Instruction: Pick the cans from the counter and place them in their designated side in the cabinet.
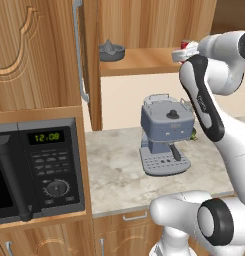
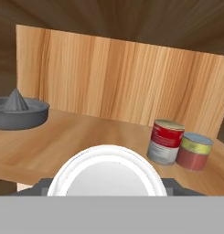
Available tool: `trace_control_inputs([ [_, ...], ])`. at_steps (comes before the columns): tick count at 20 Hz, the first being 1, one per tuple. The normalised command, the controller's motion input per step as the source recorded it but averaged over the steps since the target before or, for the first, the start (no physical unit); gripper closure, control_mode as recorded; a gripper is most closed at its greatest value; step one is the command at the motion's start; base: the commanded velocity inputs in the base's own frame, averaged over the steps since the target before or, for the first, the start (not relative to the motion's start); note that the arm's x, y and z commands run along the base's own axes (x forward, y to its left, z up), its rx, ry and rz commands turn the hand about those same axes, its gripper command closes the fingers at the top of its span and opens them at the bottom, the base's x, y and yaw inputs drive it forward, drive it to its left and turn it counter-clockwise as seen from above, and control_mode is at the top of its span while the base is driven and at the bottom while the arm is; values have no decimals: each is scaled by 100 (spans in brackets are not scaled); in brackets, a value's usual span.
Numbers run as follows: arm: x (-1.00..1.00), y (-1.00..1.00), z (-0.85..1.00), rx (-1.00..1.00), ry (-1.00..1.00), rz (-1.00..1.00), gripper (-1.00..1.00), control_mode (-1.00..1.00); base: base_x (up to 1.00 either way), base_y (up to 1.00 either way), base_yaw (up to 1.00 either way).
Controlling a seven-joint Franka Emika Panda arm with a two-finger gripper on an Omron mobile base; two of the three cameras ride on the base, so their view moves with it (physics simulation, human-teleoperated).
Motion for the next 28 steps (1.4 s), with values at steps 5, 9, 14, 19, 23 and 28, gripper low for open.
trace_control_inputs([
  [5,33,-5,-3,0,2,0,100,-100,0,0,0],
  [9,27,-12,0,0,2,0,100,-100,0,0,0],
  [14,31,-8,-2,0,2,0,100,-100,0,0,0],
  [19,31,-3,-6,0,2,0,100,-100,0,0,0],
  [23,29,-6,-10,0,2,0,100,-100,0,0,0],
  [28,28,-7,-10,0,1,0,100,-100,0,0,0],
])
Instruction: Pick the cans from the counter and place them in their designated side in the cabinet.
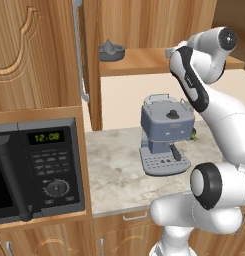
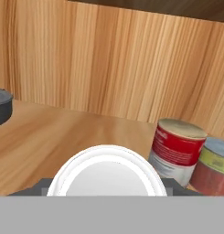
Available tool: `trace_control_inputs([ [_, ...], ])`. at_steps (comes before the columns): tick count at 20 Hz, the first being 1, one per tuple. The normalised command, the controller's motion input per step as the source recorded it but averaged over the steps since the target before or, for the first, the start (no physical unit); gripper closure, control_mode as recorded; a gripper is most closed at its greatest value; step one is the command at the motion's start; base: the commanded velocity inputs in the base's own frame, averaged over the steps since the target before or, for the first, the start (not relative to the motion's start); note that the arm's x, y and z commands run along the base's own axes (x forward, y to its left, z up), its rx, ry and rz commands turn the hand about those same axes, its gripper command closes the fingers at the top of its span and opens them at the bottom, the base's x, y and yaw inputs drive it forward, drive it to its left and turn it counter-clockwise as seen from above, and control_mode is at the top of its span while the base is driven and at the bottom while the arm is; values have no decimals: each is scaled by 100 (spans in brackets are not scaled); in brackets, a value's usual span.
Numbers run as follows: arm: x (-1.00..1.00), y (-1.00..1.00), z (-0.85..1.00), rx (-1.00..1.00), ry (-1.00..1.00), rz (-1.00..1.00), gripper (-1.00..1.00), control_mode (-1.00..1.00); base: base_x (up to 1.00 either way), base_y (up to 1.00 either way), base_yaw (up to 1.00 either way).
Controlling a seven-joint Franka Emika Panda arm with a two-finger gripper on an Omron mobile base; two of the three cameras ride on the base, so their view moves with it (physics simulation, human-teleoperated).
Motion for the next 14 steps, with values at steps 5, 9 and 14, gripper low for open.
trace_control_inputs([
  [5,32,-6,-9,0,2,0,100,-100,0,0,0],
  [9,32,-7,-5,0,1,0,100,-100,0,0,0],
  [14,31,-8,-5,0,1,0,100,-100,0,0,0],
])
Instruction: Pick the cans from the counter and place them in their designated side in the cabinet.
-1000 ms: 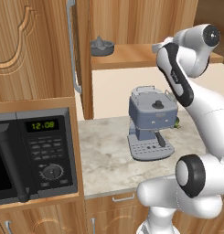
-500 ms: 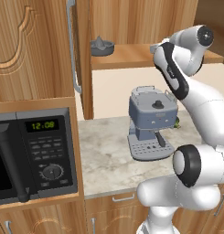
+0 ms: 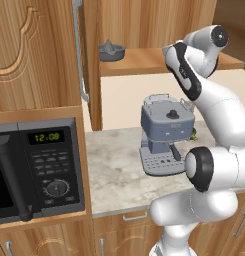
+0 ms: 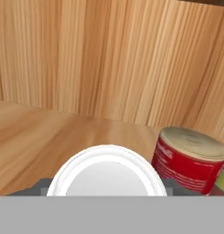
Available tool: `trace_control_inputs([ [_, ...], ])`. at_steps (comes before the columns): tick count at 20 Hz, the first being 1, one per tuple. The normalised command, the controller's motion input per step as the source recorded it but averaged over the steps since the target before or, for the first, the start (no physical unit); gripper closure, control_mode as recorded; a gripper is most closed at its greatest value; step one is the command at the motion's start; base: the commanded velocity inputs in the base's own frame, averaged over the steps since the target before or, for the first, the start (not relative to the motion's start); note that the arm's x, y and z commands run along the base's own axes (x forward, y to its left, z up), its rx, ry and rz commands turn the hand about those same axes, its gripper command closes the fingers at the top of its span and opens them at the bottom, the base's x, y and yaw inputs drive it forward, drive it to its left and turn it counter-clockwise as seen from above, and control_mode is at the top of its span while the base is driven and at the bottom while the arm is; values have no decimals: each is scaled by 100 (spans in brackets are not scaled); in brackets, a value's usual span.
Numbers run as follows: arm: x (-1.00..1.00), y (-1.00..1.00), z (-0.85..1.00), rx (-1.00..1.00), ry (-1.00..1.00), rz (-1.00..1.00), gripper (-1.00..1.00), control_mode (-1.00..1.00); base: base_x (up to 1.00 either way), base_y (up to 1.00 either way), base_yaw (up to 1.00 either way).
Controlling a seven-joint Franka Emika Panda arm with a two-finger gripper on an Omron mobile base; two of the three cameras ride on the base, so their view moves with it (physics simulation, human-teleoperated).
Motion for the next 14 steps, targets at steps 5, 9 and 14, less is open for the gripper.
trace_control_inputs([
  [5,24,-7,-13,-1,0,0,100,-100,0,0,0],
  [9,20,-2,-19,-1,0,1,100,-100,0,0,0],
  [14,20,0,-23,-1,0,1,100,-100,0,0,0],
])
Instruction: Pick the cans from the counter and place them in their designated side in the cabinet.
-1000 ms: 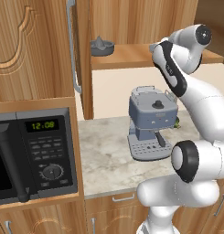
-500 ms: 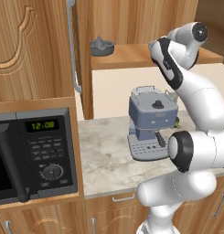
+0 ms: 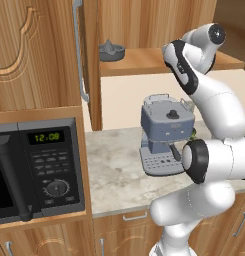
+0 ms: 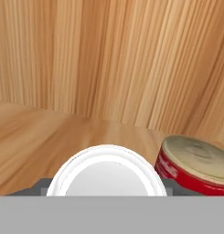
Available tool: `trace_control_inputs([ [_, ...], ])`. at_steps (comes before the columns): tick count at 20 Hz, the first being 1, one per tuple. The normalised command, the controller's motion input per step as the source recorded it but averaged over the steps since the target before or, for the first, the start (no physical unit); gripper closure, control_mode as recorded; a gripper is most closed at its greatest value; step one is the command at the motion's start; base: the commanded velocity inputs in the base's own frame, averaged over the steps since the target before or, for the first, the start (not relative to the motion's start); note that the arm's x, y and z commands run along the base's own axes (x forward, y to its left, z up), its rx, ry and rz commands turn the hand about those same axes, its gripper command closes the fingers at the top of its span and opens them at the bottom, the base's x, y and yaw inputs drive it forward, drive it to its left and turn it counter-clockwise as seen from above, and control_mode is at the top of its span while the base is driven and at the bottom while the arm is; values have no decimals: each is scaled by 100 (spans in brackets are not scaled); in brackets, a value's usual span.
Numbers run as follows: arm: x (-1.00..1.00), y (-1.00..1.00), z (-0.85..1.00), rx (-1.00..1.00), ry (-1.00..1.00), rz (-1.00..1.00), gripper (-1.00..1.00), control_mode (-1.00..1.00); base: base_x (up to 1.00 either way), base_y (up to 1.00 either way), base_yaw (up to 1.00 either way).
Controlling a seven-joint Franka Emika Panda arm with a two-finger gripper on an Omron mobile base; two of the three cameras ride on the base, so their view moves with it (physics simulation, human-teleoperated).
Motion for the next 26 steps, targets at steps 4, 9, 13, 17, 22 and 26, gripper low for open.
trace_control_inputs([
  [4,18,0,-25,-2,0,1,-100,-100,0,0,0],
  [9,17,0,-12,-1,-2,2,-100,-100,0,0,0],
  [13,21,-2,0,0,-5,3,-100,-100,0,0,0],
  [17,18,-4,0,0,-5,3,-100,-100,0,0,0],
  [22,17,0,0,0,-4,4,-100,-100,0,0,0],
  [26,9,0,0,0,-4,5,-100,-100,0,0,0],
])
